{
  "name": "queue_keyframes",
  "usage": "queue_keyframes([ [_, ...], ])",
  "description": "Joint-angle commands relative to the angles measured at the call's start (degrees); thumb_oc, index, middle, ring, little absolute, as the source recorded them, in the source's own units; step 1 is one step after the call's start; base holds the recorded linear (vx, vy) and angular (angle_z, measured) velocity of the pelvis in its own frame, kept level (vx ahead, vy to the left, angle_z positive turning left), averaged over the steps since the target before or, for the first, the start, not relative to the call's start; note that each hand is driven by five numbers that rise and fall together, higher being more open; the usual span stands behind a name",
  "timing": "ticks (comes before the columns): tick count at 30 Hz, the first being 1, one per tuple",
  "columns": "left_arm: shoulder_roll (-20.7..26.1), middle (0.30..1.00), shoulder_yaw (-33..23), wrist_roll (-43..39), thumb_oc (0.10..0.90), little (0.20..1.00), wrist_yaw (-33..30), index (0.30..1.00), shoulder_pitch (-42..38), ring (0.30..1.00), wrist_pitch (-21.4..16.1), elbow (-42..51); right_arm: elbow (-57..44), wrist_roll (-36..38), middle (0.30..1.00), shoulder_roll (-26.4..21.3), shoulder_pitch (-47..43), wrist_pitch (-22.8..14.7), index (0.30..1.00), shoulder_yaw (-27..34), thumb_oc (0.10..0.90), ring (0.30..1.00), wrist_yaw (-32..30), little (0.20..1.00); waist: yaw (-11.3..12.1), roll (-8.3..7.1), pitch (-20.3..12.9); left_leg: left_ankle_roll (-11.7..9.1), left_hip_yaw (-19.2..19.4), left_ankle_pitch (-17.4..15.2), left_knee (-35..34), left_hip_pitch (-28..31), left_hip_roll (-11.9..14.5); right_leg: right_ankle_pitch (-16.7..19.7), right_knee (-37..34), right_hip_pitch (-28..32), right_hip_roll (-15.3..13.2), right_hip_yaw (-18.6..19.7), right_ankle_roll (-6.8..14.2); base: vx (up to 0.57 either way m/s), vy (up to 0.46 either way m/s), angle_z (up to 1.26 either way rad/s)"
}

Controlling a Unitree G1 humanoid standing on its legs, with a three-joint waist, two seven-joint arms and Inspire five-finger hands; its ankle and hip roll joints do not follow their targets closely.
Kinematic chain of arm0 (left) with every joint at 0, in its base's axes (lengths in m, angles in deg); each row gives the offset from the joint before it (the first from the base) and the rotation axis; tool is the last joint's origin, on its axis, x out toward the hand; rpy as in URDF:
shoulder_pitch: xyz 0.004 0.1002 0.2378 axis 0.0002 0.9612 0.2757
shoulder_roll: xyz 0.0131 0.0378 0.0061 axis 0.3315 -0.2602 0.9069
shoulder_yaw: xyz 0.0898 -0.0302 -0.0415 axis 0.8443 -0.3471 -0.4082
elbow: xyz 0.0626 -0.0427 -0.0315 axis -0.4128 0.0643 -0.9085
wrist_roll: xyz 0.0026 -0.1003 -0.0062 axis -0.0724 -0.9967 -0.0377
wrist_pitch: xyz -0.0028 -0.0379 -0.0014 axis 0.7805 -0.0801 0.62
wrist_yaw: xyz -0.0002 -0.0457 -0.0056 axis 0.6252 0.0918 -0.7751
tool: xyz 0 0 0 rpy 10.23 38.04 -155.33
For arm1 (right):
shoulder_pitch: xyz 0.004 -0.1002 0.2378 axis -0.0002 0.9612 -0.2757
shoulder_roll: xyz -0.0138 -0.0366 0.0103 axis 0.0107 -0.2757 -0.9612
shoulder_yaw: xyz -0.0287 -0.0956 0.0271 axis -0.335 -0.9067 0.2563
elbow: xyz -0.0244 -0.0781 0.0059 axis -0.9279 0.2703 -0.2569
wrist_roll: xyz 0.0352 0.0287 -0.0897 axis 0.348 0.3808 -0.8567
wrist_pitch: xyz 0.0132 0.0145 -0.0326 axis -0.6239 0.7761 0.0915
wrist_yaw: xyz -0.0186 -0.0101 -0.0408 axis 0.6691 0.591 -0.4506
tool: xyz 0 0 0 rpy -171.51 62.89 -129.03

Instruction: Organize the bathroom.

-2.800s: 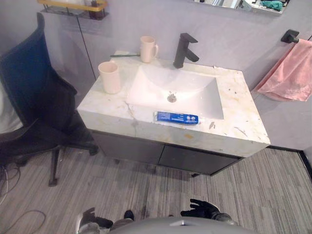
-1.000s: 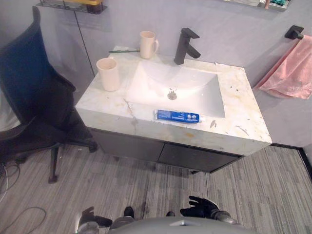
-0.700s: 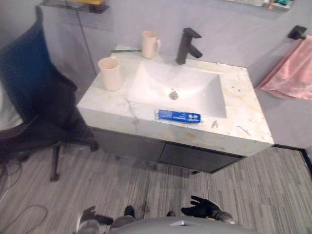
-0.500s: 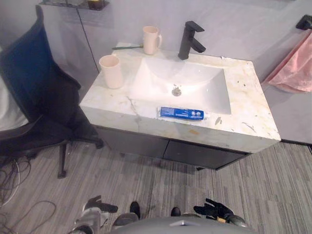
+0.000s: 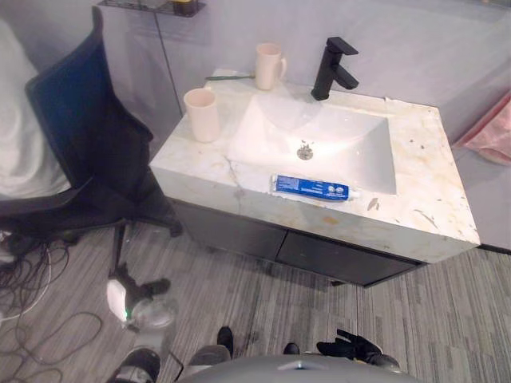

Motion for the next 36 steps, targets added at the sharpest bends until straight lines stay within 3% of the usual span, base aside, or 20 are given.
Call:
queue_keyframes([
  [1, 2.5, 0.9, 0.4, 14.0, 0.8, 0.9, -15.3, 0.9, -4.4, 0.9, -8.4, 8.6, 1.0, 2.9, 0.9, -0.6, -1.8, 0.7, 0.9, -0.8, 0.8, 0.9, -2.6, 0.9, 1.6, -0.06, -0.3, -1.1, 0.9, -6.5, 2.7, 0.3, -2.7, -1.5, 1.0, -3.0, 1.9, -2.0, 1.2, -0.03, -0.023, 0.23],
  [3, 5.6, 0.9, 0.8, 17.4, 0.8, 0.9, -17.4, 0.9, -4.6, 0.9, -6.4, 20.2, 1.1, 4.1, 0.9, -0.6, -1.8, 0.8, 0.9, -0.9, 0.8, 0.9, -2.8, 0.9, 2.2, 0.03, 0.1, -1.2, 0.5, -6.5, 2.9, 0.0, -2.7, -1.6, 1.2, -3.2, 1.9, -2.1, 1.0, -0.04, -0.019, 0.13],
  [7, 9.1, 0.9, -0.4, 25.1, 0.8, 0.9, -17.1, 0.9, -5.0, 0.9, -6.7, 35.0, 1.2, 5.2, 0.9, -0.5, -2.0, 0.9, 0.9, -0.8, 0.8, 0.9, -3.3, 0.9, 2.9, 0.17, 0.4, -1.3, -0.1, -6.7, 2.9, -0.1, -2.7, -1.8, 1.2, -3.2, 1.8, -2.4, 0.9, -0.03, -0.019, 0.12],
  [10, 10.7, 0.9, -0.9, 26.8, 0.8, 0.9, -13.2, 0.9, -5.6, 0.9, -5.8, 45.0, 1.6, 5.3, 0.9, -0.6, -2.2, 0.6, 0.9, -0.4, 0.8, 0.9, -3.1, 0.9, 3.2, 0.31, 0.5, -1.3, -0.4, -6.9, 2.8, 0.0, -2.7, -1.9, 1.3, -3.1, 1.8, -2.6, 0.9, -0.02, -0.028, 0.07],
  [12, 11.6, 0.9, -0.3, 28.5, 0.8, 0.9, -9.7, 0.9, -6.5, 0.9, -7.6, 50.1, 1.8, 5.6, 0.9, -0.5, -2.1, 0.2, 0.9, -0.5, 0.8, 0.9, -3.1, 0.9, 3.2, 0.36, 0.5, -1.3, -0.5, -7.0, 2.5, 0.2, -2.7, -1.9, 1.1, -2.9, 1.9, -2.8, 1.0, -0.02, -0.028, 0.1],
  [14, 12.4, 0.9, 1.0, 28.7, 0.8, 0.9, -2.5, 0.9, -7.8, 0.9, -7.4, 54.5, 1.9, 5.6, 0.9, -0.7, -2.4, 0.4, 0.9, -0.4, 0.8, 0.9, -3.0, 0.9, 3.1, 0.49, 0.5, -1.3, -0.3, -7.1, 2.4, 0.4, -2.6, -2.0, 1.1, -2.8, 1.8, -2.9, 1.1, -0.02, -0.026, 0.06],
  [15, 12.7, 0.9, 1.9, 30.5, 0.8, 0.9, -1.7, 0.9, -8.4, 0.9, -6.9, 55.7, 1.9, 5.5, 0.9, -0.7, -2.5, 0.5, 0.9, -0.6, 0.8, 0.9, -2.9, 0.9, 3.0, 0.57, 0.4, -1.3, -0.2, -7.1, 2.4, 0.4, -2.5, -2.0, 1.1, -2.9, 1.9, -2.9, 1.2, -0.04, -0.022, 0.07],
  [16, 13.2, 0.9, 3.2, 33.7, 0.8, 0.9, -0.1, 0.9, -9.7, 0.9, -3.5, 58.3, 2.1, 5.8, 0.9, -0.8, -2.7, 0.6, 0.9, -0.7, 0.8, 0.9, -2.7, 0.9, 2.9, 0.76, 0.4, -1.3, -0.2, -7.1, 2.3, 0.5, -2.5, -2.0, 1.1, -2.9, 1.9, -2.9, 1.2, -0.04, -0.009, 0.05],
  [24, 17.2, 0.9, 7.3, 37.2, 0.8, 0.9, 14.9, 0.9, -17.0, 0.9, 1.5, 67.4, 3.6, 4.5, 0.9, -0.9, -4.3, 0.9, 0.9, -1.1, 0.8, 0.9, -2.9, 0.9, 1.8, 2.12, -0.7, -1.2, 0.9, -7.3, 1.7, 1.6, -2.5, -2.2, 0.5, -2.3, 2.2, -2.5, 1.9, 0.0, 0.0, 0.0],
  [26, 18.2, 0.9, 7.9, 35.9, 0.8, 0.9, 17.9, 0.9, -18.2, 0.9, 2.0, 67.5, 3.6, 4.0, 0.9, -1.1, -4.4, 0.9, 0.9, -1.1, 0.8, 0.9, -2.8, 0.9, 1.5, 2.28, -0.8, -1.2, 1.1, -7.4, 1.6, 1.7, -2.5, -2.2, 0.5, -2.3, 2.3, -2.4, 2.0, 0.0, 0.015, -0.01],
  [27, 19.9, 0.9, 10.0, 33.6, 0.8, 0.9, 23.2, 0.9, -21.0, 0.9, 4.2, 68.0, 3.7, 2.9, 0.9, -1.3, -4.5, 1.2, 0.9, -1.2, 0.8, 0.9, -2.7, 0.9, 0.7, 2.78, -1.1, -1.1, 1.4, -7.4, 1.5, 2.0, -2.5, -2.2, 0.5, -2.3, 2.4, -1.9, 2.1, 0.0, 0.0, 0.0],
  [33, 25.9, 0.9, 15.6, 28.3, 0.8, 0.9, 33.6, 0.9, -28.7, 0.9, 8.1, 65.8, 4.2, 0.3, 0.9, -2.3, -4.8, 2.1, 0.9, -1.6, 0.8, 0.9, -1.4, 0.9, -1.2, 4.07, -2.1, -1.1, 3.0, -7.4, 0.9, 3.1, -2.6, -2.3, 0.1, -2.0, 2.5, -1.1, 2.7, 0.01, 0.034, -0.05],
  [36, 29.1, 0.9, 17.9, 22.4, 0.8, 0.9, 40.1, 0.9, -32.3, 0.9, 8.5, 62.8, 4.1, -0.7, 0.9, -3.0, -5.3, 3.0, 0.9, -1.6, 0.8, 0.9, -1.4, 0.9, -2.1, 4.74, -2.4, -1.2, 3.7, -7.5, 0.8, 3.4, -2.6, -2.4, 0.0, -2.0, 2.6, -0.7, 2.8, 0.02, 0.033, -0.11],
])
